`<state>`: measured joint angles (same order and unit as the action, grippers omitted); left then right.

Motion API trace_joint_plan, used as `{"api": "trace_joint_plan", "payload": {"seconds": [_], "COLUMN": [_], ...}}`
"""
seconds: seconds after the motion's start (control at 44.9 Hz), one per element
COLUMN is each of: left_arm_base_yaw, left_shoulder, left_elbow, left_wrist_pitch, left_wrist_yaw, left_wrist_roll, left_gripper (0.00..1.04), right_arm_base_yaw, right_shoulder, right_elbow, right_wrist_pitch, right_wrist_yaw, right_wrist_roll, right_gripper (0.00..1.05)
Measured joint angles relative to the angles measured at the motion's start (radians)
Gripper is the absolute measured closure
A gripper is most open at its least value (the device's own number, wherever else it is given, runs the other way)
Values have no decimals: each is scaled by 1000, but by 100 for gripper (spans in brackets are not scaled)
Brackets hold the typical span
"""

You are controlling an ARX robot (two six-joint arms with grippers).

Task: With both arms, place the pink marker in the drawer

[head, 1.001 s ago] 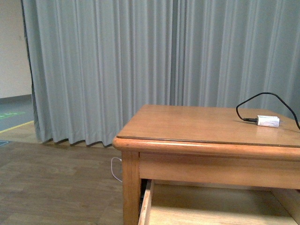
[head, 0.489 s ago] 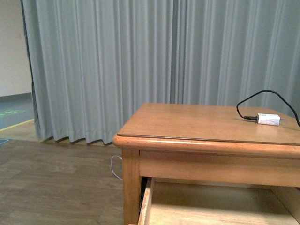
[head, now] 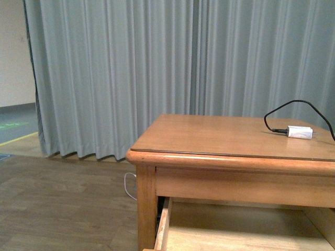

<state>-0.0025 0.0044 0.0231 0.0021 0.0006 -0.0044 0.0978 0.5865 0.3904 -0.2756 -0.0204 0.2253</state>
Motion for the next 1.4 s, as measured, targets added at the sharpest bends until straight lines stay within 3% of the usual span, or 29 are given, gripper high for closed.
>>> {"api": "trace_joint_plan", "payload": {"seconds": [0.089, 0.133, 0.2, 0.356, 0.534, 0.69, 1.112, 1.402], "left_arm_base_yaw": [0, 0, 0, 0, 0, 0, 0, 0], "left_shoulder": [0, 0, 0, 0, 0, 0, 0, 0], "left_elbow": [0, 0, 0, 0, 0, 0, 0, 0], "left_wrist_pitch": [0, 0, 0, 0, 0, 0, -1, -1], "left_wrist_yaw": [0, 0, -1, -1, 0, 0, 0, 0], "left_wrist_roll": [0, 0, 0, 0, 0, 0, 0, 0], "left_gripper": [89, 78, 67, 40, 5, 6, 6, 6], "right_arm_base_yaw": [3, 9, 3, -45, -65, -40, -18, -5], "right_shoulder": [-6, -21, -6, 173, 525, 775, 1085, 1325], "right_elbow": [-7, -52, -52, -25, -3, 26, 119, 299], "right_wrist_pitch": [19, 151, 202, 156, 273, 483, 891, 1061], "right_wrist_yaw": [17, 88, 106, 51, -9, 1, 72, 164], "right_wrist_roll": [-14, -86, -146, -208, -251, -214, -164, -159], "right_gripper": [8, 8, 8, 8, 8, 8, 8, 8]}}
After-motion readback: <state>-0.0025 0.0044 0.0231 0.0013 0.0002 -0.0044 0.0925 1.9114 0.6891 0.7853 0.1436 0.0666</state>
